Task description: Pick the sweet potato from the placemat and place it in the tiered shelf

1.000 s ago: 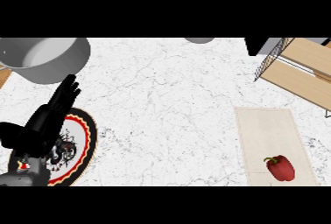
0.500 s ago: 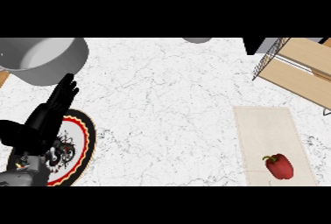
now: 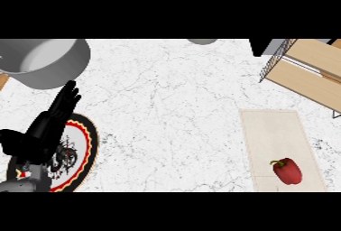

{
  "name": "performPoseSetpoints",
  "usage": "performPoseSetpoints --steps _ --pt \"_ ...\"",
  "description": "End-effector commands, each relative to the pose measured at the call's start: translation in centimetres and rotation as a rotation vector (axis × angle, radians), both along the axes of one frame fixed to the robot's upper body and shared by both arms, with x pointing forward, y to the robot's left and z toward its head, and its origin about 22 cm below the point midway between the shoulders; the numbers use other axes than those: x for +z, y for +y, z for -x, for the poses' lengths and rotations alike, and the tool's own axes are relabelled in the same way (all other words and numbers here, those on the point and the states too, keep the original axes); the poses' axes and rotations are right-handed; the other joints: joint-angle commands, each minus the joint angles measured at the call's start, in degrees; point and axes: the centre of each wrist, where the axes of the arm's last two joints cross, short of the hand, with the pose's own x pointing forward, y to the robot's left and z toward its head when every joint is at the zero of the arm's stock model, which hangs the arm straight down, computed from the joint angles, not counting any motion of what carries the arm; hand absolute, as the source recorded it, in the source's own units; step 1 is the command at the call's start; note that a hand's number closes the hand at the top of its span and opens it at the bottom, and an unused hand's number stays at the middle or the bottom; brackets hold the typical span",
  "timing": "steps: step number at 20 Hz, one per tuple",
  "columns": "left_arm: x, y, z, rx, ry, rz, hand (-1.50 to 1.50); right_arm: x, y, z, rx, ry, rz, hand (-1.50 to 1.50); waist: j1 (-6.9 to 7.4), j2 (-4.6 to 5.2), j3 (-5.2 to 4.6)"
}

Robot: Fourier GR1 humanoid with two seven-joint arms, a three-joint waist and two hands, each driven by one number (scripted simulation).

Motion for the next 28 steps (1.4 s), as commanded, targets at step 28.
performPoseSetpoints --steps 28 --pt "-0.9 2.2 1.6 0.109 0.047 0.0 0.0 22.0 -2.1 10.9 -0.034 -1.12 -0.505 -1.5 -6.5 -2.27 0.63"
